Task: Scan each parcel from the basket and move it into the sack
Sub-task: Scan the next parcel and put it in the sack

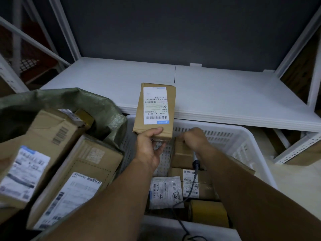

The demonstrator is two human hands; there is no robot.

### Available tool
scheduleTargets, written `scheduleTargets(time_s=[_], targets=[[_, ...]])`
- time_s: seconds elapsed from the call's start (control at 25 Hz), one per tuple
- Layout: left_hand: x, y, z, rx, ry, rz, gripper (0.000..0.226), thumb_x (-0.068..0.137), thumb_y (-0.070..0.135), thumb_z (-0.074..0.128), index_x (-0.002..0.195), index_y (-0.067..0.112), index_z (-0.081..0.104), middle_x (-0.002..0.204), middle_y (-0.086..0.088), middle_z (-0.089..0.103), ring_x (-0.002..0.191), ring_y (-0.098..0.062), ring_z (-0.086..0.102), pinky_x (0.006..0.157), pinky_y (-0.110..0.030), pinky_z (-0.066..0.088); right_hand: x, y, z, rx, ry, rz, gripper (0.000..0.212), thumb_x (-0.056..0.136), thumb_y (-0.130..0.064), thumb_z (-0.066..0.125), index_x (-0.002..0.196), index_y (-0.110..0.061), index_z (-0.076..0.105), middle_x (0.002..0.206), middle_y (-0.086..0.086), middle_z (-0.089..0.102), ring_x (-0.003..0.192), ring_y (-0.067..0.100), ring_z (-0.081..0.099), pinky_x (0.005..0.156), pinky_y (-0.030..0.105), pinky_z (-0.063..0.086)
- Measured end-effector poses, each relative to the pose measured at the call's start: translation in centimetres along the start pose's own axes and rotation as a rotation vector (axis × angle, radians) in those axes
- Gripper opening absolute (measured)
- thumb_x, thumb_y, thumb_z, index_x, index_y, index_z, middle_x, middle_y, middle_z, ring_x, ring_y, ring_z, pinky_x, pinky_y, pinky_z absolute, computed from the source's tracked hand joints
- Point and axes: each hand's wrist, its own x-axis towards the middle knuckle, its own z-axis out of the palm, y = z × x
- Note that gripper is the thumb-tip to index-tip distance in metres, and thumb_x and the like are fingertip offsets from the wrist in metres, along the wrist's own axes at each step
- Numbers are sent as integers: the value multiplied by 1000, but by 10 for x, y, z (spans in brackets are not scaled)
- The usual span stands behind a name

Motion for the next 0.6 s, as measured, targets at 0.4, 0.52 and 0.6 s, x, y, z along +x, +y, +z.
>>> scheduleTargets(time_s=[0.4, 0.52, 0.6], targets=[[-84, 105, -18, -88, -6, 151, 43, 76, 11, 71, 117, 23, 74, 106, -3, 76, 99, -20, 67, 85, -36, 55, -110, -148, 40, 274, -359, -261, 40, 94, -55, 59, 118, -24, 69, 121, 2, 73, 109, 25, 69, 94, 52, 55], [-105, 140, -42, -125, 15, 212, 42, 81, 12, 68, 121, 22, 73, 113, -6, 75, 105, -23, 68, 99, -42, 54, -140, -178, 69, 244, -471, -311, 36, 92, -40, 67, 123, -22, 61, 115, -1, 74, 104, 22, 71, 91, 50, 55], [-116, 164, -67, -160, 43, 243, 40, 83, 13, 67, 121, 22, 72, 112, -8, 75, 110, -25, 68, 102, -44, 53, -158, -194, 97, 227, -519, -329, 38, 90, -37, 70, 124, -23, 60, 115, -1, 74, 104, 22, 71, 89, 50, 56]])
